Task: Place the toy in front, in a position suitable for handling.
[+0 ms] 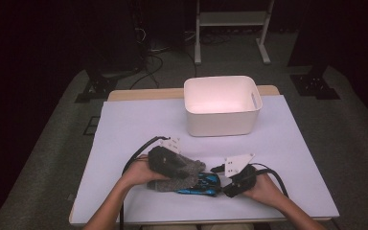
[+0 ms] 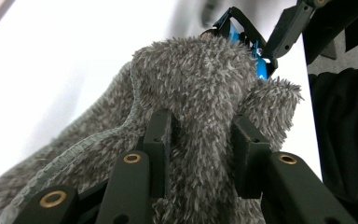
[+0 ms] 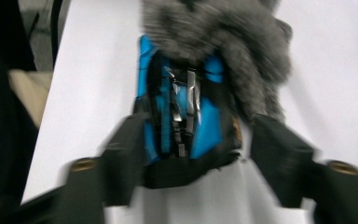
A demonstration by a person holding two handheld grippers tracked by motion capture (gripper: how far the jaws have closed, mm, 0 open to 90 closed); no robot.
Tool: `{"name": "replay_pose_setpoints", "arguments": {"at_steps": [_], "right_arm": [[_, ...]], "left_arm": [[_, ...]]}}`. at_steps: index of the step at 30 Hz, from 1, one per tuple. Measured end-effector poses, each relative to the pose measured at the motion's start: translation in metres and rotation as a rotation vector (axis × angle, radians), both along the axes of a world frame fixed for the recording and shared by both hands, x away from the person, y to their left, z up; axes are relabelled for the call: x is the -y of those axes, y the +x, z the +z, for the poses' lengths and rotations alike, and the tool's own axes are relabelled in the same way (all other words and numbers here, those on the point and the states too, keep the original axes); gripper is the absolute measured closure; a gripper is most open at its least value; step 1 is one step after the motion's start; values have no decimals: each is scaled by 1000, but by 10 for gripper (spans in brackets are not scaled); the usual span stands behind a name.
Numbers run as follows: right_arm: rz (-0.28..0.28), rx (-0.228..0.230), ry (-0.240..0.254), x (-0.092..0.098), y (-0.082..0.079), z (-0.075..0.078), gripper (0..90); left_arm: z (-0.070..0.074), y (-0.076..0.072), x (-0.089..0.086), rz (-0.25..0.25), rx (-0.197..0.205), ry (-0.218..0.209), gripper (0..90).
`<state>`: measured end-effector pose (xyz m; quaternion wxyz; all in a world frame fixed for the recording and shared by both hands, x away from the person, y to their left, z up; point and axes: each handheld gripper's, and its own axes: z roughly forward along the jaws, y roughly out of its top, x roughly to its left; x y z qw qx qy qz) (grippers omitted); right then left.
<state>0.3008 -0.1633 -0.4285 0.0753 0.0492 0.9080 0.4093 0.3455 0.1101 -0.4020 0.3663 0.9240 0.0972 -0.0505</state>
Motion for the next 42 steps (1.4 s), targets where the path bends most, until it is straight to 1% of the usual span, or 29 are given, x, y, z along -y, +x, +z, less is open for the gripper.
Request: {"name": "replay_pose_setpoints", "arguments": {"at_steps": [1, 2, 3, 4, 6, 7, 9, 10, 12, 14, 16, 19, 21, 22, 23, 26, 27, 28, 30, 32, 33, 34, 35, 36, 37, 38, 40, 41, 42], "right_arm": [[-8, -19, 0, 0, 2, 0, 303], [-14, -54, 2, 1, 5, -1, 297], [-16, -113, 8, 1, 8, -3, 291], [-10, -147, 10, 0, 10, -5, 289], [3, -201, 6, -2, 11, -8, 299], [11, -210, 11, -4, 11, -10, 311], [27, -237, 13, -7, 9, -12, 337], [32, -240, 10, -9, 9, -14, 355], [56, -236, 2, -13, 7, -16, 427], [92, -246, 2, -16, 6, -17, 503], [110, -240, -8, -16, 4, -16, 526], [118, -197, -25, -17, 2, -14, 531], [123, -155, -37, -18, 1, -13, 540], [120, -116, -51, -18, 1, -12, 544], [116, -98, -58, -17, 2, -11, 545], [97, -73, -62, -15, 8, -10, 546], [87, -67, -61, -14, 11, -11, 546], [83, -69, -59, -14, 13, -12, 544], [76, -101, -33, -12, 16, -16, 534], [72, -129, -8, -9, 16, -15, 493], [77, -126, 2, -7, 16, -13, 483], [78, -132, 15, -6, 15, -12, 483], [79, -124, 18, -5, 14, -10, 490], [80, -121, 22, -4, 13, -9, 508], [82, -122, 27, -3, 13, -9, 547], [89, -119, 24, -3, 13, -9, 561], [86, -121, 27, -2, 13, -10, 569], [87, -118, 26, -2, 12, -10, 570], [86, -116, 24, -3, 12, -9, 571]], "left_arm": [[1, -2, -1, -3, 7, -8, 653], [3, -7, -3, -7, 13, -20, 656], [5, -10, -4, -11, 16, -27, 658], [6, -12, -5, -12, 22, -32, 661], [7, -18, -6, -20, 39, -40, 662], [8, -19, -7, -24, 47, -47, 663], [9, -23, -9, -32, 48, -57, 669], [9, -25, -10, -38, 48, -66, 671], [10, -28, -11, -44, 49, -75, 680], [11, -31, -13, -50, 66, -77, 691], [12, -33, -13, -54, 69, -79, 712], [15, -35, -13, -66, 85, -78, 738], [17, -36, -12, -62, 103, -86, 748], [18, -36, -12, -59, 115, -85, 755], [20, -35, -12, -56, 125, -82, 757], [25, -31, -9, -44, 149, -89, 763], [26, -30, -6, -44, 159, -76, 764], [25, -28, -3, -50, 157, -65, 763], [23, -27, 3, -57, 158, -44, 749], [23, -27, 5, -61, 155, -46, 728], [23, -27, 5, -60, 149, -52, 710], [23, -27, 6, -57, 153, -57, 694], [24, -27, 6, -60, 160, -51, 685], [25, -28, 8, -59, 157, -53, 684], [25, -28, 10, -66, 162, -46, 688], [25, -29, 12, -72, 171, -38, 698], [25, -30, 16, -84, 178, -27, 730], [25, -31, 18, -89, 186, -28, 751], [25, -31, 21, -102, 189, -22, 768]]}}
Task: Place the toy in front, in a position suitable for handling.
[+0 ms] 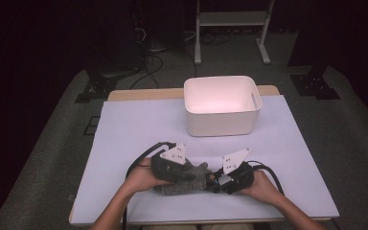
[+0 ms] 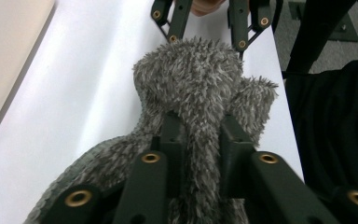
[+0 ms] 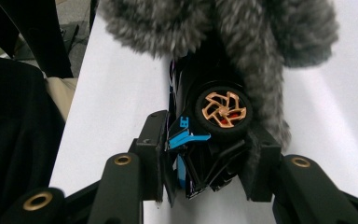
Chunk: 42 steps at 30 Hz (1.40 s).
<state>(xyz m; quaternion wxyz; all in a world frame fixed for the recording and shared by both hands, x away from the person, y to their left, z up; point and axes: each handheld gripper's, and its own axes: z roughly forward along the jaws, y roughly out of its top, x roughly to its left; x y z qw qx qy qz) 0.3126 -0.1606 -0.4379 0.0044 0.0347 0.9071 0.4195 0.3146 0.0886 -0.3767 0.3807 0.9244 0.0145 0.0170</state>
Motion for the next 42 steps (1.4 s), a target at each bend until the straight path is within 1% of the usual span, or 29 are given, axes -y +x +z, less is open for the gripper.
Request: {"name": "replay_pose_setpoints", "arguments": {"at_steps": [2, 4, 6, 8, 10, 12, 13, 16, 19, 21, 23, 26, 29, 31, 34, 36, 39, 42], "right_arm": [[-3, 6, -5, -1, -1, 1, 572], [-4, 19, -6, -2, -2, 1, 572], [-6, 26, -1, -2, -2, 1, 571], [-6, 25, 0, -2, -2, 0, 572], [-8, 20, 5, -2, -2, 0, 572], [-9, 13, 8, -1, -1, 0, 572], [-8, 13, 9, -1, -1, -1, 572], [-8, 12, 8, -1, -1, 0, 572], [-10, 7, 7, -1, -1, 0, 572], [-9, 6, 9, -1, 0, -1, 572], [-9, 7, 7, -1, 0, 0, 572], [-7, 11, 4, -2, 0, 0, 572], [-10, 12, 7, -2, 1, 0, 571], [-13, 15, 12, -2, 1, 1, 571], [-14, 11, 15, -1, 2, 0, 571], [-15, 7, 13, -1, 2, 0, 571], [-14, -2, 15, 0, 4, 0, 572], [-13, -4, 12, 0, 4, 0, 572]], "left_arm": [[0, 0, 9, -21, 5, 18, 782], [0, 0, 20, -33, 3, 18, 782], [0, 1, 32, -56, 8, 31, 782], [-1, 1, 43, -70, 10, 40, 781], [-1, 1, 48, -80, 18, 53, 781], [-1, 2, 47, -78, 19, 55, 782], [-2, 2, 45, -74, 13, 55, 783], [-2, 1, 37, -68, 19, 58, 784], [-1, 1, 22, -41, 22, 68, 784], [-1, 1, 13, -25, 16, 72, 784], [0, 2, 9, -19, 13, 73, 784], [0, 2, 12, -26, 15, 69, 784], [0, 3, 23, -42, 11, 56, 783], [0, 3, 34, -58, 15, 52, 783], [-1, 4, 44, -74, 18, 58, 782], [-1, 6, 44, -73, 13, 56, 782], [0, 6, 39, -64, 14, 61, 781], [0, 5, 27, -44, 20, 67, 781]]}}
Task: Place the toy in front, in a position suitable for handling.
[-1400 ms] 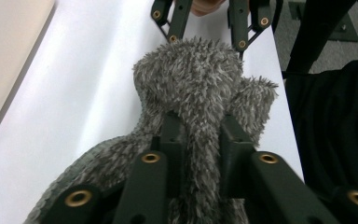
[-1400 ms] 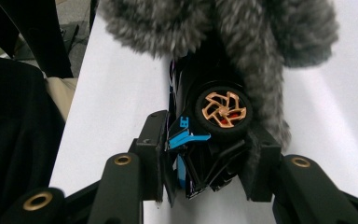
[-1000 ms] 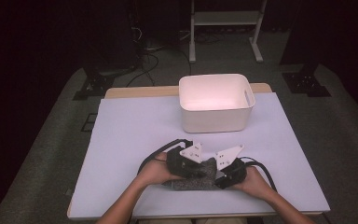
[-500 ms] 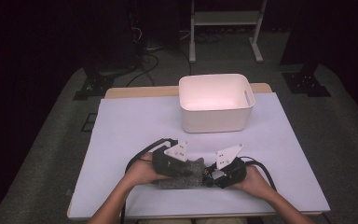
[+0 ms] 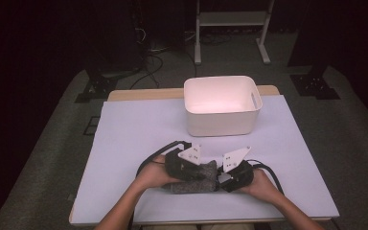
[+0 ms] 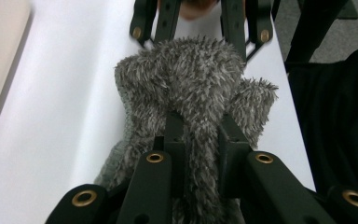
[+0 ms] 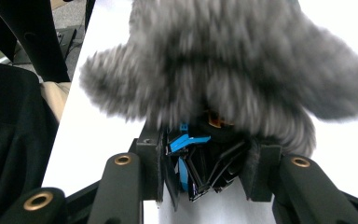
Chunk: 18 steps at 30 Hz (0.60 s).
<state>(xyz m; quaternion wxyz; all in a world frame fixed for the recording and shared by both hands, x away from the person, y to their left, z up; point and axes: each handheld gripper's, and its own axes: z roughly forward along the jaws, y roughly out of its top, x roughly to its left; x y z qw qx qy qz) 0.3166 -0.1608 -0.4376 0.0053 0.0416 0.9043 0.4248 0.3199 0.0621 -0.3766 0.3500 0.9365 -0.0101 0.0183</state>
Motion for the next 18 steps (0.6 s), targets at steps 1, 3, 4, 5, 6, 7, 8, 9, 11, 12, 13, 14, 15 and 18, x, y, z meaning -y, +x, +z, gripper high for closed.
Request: {"name": "replay_pose_setpoints", "arguments": {"at_steps": [1, 3, 4, 5, 6, 7, 8, 9, 11, 12, 13, 14, 15, 18], "right_arm": [[0, 1, -3, 0, 0, 0, 573], [1, 6, -7, 1, 0, 1, 573], [1, 6, -8, 1, 0, 1, 573], [1, 5, -10, 1, 0, 1, 572], [0, 4, -12, 2, 0, 1, 573], [0, 3, -14, 2, 0, 1, 573], [0, 1, -15, 3, 0, 2, 573], [0, 3, -18, 3, 1, 2, 573], [-2, 3, -23, 5, 1, 3, 573], [-1, 5, -28, 6, 2, 3, 572], [-1, 7, -31, 7, 2, 3, 573], [-2, 8, -34, 8, 3, 4, 573], [-3, 9, -38, 9, 3, 4, 572], [-11, 8, -45, 12, 4, 5, 573]], "left_arm": [[0, -1, -8, 17, -6, -2, 780], [0, -1, -21, 36, -9, -8, 779], [0, -1, -27, 50, -11, -12, 779], [0, -1, -31, 58, -12, -14, 779], [0, -1, -37, 70, -13, -18, 779], [0, -1, -42, 80, -13, -19, 778], [0, -1, -49, 94, -13, -17, 777], [0, -1, -54, 103, -12, -13, 777], [1, 0, -62, 123, -6, -10, 777], [0, 0, -66, 133, -7, -5, 777], [0, 0, -69, 141, -6, 0, 777], [-1, 1, -72, 150, -8, 0, 776], [-2, 1, -75, 157, -15, -2, 776], [-4, 3, -77, 161, -24, -10, 777]]}}
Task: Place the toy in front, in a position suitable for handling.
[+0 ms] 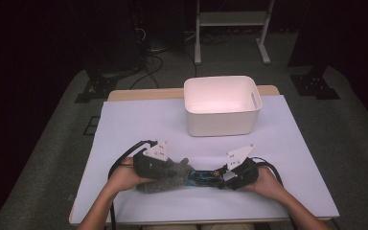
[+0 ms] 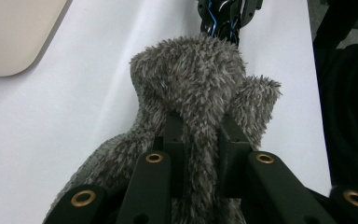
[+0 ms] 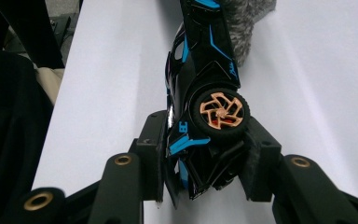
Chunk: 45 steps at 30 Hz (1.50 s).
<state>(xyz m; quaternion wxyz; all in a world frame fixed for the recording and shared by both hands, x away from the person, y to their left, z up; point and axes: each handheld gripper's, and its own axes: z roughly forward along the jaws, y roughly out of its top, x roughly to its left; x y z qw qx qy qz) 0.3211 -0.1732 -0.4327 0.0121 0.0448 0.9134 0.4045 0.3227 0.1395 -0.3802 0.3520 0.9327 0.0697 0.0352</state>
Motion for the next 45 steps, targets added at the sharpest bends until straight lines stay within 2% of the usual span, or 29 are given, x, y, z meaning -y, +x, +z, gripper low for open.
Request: {"name": "replay_pose_setpoints", "arguments": {"at_steps": [3, 7, 12, 17, 21, 29, 35, 39, 45], "right_arm": [[-2, 0, -6, 1, 1, 1, 572], [-7, 5, 2, 0, 4, 2, 568], [-15, -17, 12, -1, 11, 1, 566], [-15, -19, 10, -3, 13, 1, 566], [-13, -22, 9, -1, 13, 0, 568], [-7, -11, -5, 0, 11, 1, 571], [-17, -18, -4, 0, 11, 1, 567], [-32, -57, 3, 0, 12, 1, 530], [-60, -120, 18, 0, 12, 3, 394]], "left_arm": [[1, 2, 5, -8, -6, -14, 777], [2, 6, 20, -36, -9, -16, 777], [7, 12, 43, -73, -7, -17, 777], [6, 16, 63, -107, -6, 10, 777], [6, 18, 58, -91, -22, 9, 776], [4, 18, 29, -35, -33, -10, 771], [3, 17, 29, -36, -28, -12, 770], [2, 16, 29, -41, -35, -14, 771], [2, 11, 28, -49, -33, -16, 771]]}}
